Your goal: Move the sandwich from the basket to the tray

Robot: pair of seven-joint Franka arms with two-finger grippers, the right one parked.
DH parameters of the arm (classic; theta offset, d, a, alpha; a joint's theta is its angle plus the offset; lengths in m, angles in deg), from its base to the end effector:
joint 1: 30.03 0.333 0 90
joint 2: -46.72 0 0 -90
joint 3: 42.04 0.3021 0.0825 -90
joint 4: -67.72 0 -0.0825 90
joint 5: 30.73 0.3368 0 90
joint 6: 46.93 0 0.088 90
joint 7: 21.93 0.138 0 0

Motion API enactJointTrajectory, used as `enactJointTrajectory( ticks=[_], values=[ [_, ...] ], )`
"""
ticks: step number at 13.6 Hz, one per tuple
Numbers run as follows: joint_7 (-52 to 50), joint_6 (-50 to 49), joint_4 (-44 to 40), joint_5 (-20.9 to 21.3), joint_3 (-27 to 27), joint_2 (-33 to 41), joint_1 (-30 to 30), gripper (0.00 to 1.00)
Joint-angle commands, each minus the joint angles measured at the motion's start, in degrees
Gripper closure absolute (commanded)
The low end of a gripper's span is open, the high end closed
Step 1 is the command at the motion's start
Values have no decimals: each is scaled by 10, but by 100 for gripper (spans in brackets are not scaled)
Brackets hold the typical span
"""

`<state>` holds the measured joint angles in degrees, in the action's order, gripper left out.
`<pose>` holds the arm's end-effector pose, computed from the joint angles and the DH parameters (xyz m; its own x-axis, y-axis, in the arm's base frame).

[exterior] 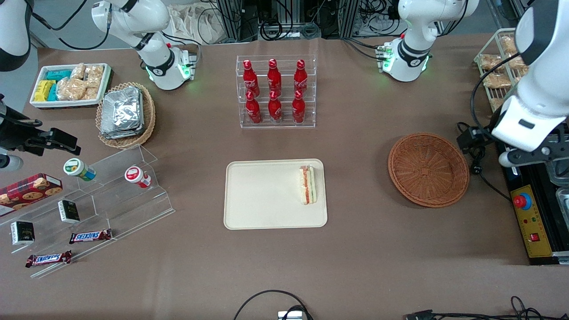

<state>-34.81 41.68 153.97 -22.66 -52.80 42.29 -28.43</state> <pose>0.5230 -0.0607 0.5670 0.9978 0.0665 -0.0056 0.0652 -0.9893 -0.1306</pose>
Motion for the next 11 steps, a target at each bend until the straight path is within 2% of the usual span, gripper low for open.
enactJointTrajectory(
  ticks=[1, 4, 7, 9, 11],
  values=[
    [74, -16, 30, -28, 20, 36, 8, 0],
    [137, -36, 45, -40, 57, 57, -2, 0],
    [152, -53, 44, -41, 79, 70, -23, 0],
    [153, -55, 40, -43, 79, 68, -23, 0],
    [148, -56, 39, -65, 79, 62, -21, 0]
  ],
)
